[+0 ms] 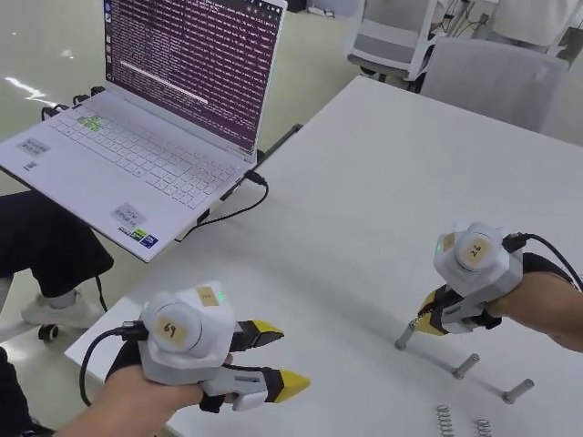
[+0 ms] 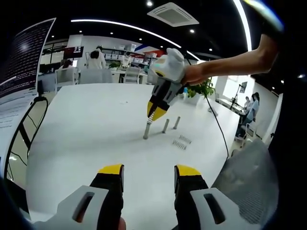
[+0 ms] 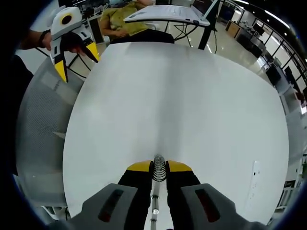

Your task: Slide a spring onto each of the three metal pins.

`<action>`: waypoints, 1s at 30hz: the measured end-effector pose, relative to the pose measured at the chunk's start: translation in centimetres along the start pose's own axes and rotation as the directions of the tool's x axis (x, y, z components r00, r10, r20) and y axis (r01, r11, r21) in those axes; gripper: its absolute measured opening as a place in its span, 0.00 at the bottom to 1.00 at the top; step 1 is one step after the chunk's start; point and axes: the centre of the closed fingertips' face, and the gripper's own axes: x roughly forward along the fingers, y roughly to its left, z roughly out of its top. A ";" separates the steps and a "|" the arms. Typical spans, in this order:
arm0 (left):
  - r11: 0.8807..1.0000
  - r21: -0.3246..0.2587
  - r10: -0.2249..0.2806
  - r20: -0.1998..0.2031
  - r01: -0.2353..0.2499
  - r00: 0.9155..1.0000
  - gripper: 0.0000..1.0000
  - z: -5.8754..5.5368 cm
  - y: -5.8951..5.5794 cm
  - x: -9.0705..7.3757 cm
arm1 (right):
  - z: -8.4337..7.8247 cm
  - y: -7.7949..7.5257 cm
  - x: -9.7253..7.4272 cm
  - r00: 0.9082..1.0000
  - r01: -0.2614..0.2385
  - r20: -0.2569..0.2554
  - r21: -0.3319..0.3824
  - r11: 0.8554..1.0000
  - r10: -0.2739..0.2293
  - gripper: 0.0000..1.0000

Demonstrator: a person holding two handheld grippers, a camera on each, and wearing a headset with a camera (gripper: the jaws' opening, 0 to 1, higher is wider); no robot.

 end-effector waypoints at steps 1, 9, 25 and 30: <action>1.000 0.000 0.001 -0.001 -0.001 1.000 0.36 0.0 0.0 0.0 | 0.0 0.1 0.0 1.000 -0.004 -0.001 0.000 1.000 0.004 0.08; 1.000 -0.006 0.002 -0.002 -0.002 1.000 0.36 -0.1 0.1 0.0 | -0.3 0.1 0.5 1.000 -0.015 -0.019 -0.007 1.000 0.015 0.08; 1.000 -0.016 0.002 -0.003 -0.002 1.000 0.36 -0.5 0.2 0.0 | -0.5 0.3 1.6 0.998 -0.030 -0.051 -0.017 0.999 0.029 0.09; 1.000 -0.018 0.005 -0.002 -0.005 1.000 0.35 -0.5 0.3 0.0 | -0.7 0.5 2.1 0.997 -0.037 -0.072 -0.037 0.999 0.034 0.09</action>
